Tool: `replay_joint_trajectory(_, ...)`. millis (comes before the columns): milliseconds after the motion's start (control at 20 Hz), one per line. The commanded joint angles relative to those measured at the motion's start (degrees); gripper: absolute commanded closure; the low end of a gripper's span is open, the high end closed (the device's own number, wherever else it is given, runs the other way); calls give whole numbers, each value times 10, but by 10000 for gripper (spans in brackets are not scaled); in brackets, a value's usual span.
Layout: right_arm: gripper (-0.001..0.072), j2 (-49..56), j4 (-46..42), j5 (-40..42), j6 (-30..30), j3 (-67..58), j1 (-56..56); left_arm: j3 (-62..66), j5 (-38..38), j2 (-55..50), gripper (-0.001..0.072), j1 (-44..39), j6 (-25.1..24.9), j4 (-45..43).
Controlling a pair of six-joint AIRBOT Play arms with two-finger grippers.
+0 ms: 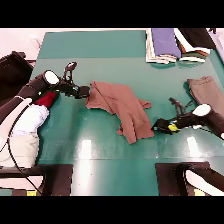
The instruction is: Fold the shirts.
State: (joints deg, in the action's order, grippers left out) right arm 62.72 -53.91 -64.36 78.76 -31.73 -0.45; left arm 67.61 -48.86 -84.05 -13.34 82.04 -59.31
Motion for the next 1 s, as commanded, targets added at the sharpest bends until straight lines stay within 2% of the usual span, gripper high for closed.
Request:
replay_joint_trajectory(0, 438, 76, 13, 50, -7, -33, 84, 1, -3, 0, 682, 0, 0, -3)
replay_joint_trajectory(150, 664, 106, 1, 56, -6, -87, 108, 6, -18, 0, 682, 0, 0, -16)
replay_joint_trajectory(200, 694, 104, -14, 48, -6, -106, 108, 15, -26, 1, 683, 1, 0, -32)
replay_joint_trajectory(500, 695, -29, -148, -38, 7, -249, 28, 109, -33, 93, 683, 50, 4, -85)
replay_joint_trajectory(700, 695, -130, -158, -80, 5, -372, -67, 191, -38, 197, 682, 68, 3, -160)
replay_joint_trajectory(950, 695, -221, -159, -99, -4, -537, -143, 313, -47, 328, 682, 68, -1, -168)
